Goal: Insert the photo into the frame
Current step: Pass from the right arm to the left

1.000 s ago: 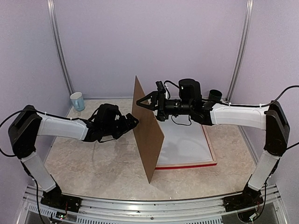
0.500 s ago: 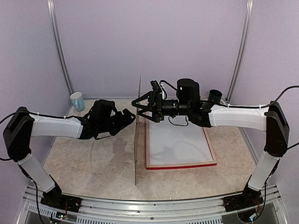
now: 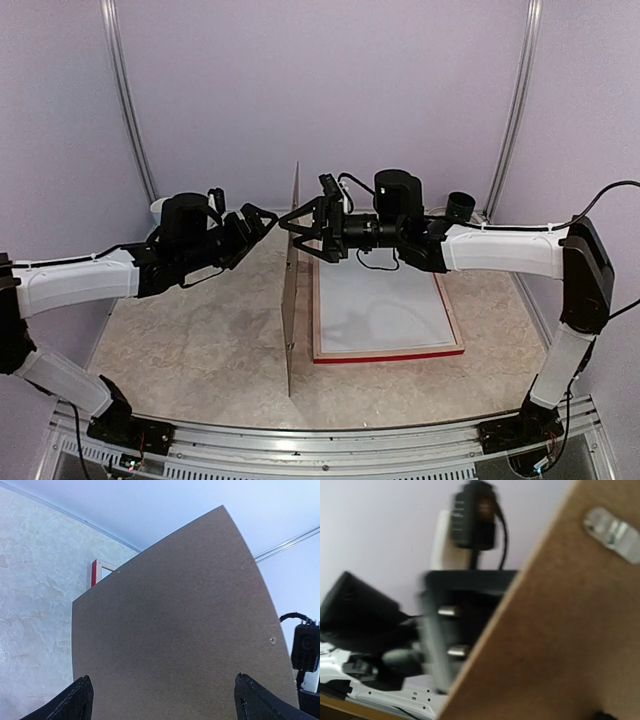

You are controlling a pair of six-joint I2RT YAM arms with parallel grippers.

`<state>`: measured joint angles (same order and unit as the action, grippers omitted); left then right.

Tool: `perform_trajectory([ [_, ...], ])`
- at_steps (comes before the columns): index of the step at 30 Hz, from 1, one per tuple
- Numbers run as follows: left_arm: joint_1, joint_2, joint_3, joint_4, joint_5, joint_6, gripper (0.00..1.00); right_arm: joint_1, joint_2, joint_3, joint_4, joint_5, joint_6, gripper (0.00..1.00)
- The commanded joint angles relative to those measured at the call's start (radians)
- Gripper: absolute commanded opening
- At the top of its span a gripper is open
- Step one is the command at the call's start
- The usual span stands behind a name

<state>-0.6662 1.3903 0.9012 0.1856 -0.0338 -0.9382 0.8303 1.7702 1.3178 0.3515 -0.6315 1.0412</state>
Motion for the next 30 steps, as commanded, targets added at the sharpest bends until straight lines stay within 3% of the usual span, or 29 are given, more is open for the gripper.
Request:
perform_trajectory([
  [1, -0.006, -0.081, -0.017, -0.01, -0.004, 0.003, 0.97, 0.011, 0.019, 0.032, 0.035, 0.002, 0.005, 0.99],
  [23, -0.042, -0.172, -0.008, -0.049, 0.074, -0.029, 0.99, 0.036, 0.102, 0.049, 0.215, -0.06, 0.105, 0.99],
  [30, -0.042, -0.176, -0.007, -0.064, 0.079, -0.025, 0.95, 0.038, 0.108, 0.03, 0.235, -0.057, 0.113, 0.99],
])
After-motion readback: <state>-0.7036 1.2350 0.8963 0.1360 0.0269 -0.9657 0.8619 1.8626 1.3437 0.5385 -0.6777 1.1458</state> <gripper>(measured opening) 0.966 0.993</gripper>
